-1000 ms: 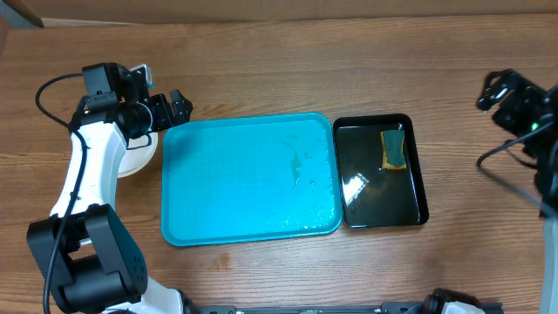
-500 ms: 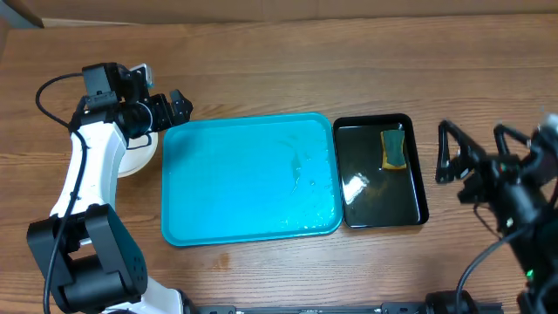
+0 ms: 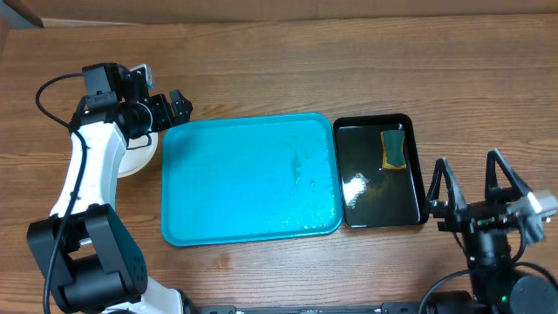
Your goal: Clean dirty plates on tray and stack at the side
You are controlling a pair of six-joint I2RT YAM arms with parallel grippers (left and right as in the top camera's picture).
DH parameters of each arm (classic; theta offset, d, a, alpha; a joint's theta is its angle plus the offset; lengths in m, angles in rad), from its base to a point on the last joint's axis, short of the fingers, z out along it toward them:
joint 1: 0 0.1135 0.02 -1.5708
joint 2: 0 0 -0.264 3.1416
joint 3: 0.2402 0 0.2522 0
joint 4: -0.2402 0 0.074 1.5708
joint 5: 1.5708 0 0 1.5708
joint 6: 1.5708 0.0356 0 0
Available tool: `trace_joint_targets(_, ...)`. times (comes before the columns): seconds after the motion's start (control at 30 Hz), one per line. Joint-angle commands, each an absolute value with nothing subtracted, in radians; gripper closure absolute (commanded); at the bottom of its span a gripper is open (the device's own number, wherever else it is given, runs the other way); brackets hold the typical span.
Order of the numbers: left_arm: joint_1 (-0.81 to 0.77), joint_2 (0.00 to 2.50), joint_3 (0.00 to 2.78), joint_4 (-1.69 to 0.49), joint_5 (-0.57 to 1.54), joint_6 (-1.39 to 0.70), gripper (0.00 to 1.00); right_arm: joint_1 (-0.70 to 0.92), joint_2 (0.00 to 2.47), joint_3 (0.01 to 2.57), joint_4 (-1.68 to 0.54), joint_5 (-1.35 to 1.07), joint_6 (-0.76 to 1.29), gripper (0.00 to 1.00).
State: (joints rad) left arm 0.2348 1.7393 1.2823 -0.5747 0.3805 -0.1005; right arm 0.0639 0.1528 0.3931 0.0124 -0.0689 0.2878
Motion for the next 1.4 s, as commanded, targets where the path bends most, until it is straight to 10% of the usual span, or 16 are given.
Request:
trace_joint_targets(0.0, 0.229, 1.745, 1.277, -0.571, 0.377, -0.086, 0.00, 0.046, 0.073, 0.276, 0.104, -0.054, 0.280, 0.00)
trace_joint_targets(0.37, 0.229, 1.745, 1.277, -0.571, 0.377, -0.086, 0.00, 0.043, 0.003, 0.016, 0.331, -0.038, 0.200, 0.00)
trace_joint_targets(0.8, 0.229, 1.745, 1.277, -0.571, 0.377, -0.086, 0.00, 0.044, 0.003, 0.008, -0.092, 0.010, -0.009, 0.00)
trace_joint_targets(1.37, 0.229, 1.745, 1.277, -0.571, 0.377, -0.086, 0.00, 0.044, 0.002, 0.008, -0.084, 0.016, -0.057, 0.00)
